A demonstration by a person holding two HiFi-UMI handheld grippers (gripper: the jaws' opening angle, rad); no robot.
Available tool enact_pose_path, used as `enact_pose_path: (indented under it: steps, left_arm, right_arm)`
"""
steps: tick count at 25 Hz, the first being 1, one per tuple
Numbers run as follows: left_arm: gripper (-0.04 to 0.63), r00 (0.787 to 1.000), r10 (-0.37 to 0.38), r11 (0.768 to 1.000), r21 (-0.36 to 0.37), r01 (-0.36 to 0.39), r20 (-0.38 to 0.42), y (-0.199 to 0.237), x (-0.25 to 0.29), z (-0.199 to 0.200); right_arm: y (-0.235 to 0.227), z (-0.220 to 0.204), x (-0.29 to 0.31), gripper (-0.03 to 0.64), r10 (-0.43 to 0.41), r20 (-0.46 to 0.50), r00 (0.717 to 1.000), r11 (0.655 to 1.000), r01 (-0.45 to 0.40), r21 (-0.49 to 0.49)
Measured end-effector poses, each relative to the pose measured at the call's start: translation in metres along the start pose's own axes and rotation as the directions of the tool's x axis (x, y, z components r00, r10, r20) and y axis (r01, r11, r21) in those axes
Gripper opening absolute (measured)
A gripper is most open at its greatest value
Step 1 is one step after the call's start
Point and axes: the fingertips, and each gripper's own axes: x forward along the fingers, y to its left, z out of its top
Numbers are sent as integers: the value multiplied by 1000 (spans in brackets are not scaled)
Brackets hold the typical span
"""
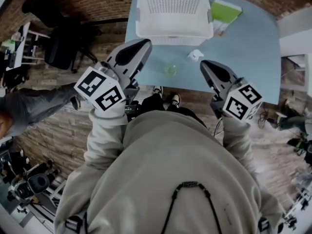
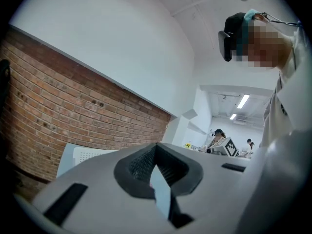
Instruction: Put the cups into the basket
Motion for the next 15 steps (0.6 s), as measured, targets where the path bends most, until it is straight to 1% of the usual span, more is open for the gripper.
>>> enact_pose_path:
  steps: [5,10,12,15]
  left_arm:
    - [-3,999,-45,999,-11,45,24,19,11,8]
    - [-2,997,-55,998,4,55,50,46,16,26]
    - [-3,997,-70,997,14,69,45,54,18,28]
    - [-3,994,-112,993,44,111,13,61,25,26]
  right_arm:
    - [-6,13,13,9,-42,4,999,999,42,-17]
    - [-3,29,38,9,-76,-6,997,996,75,-50]
    - [-2,32,51,9,-81,-10,997,995,81,-53]
    - [-9,33,67,9,-97,-15,995,994,96,-50]
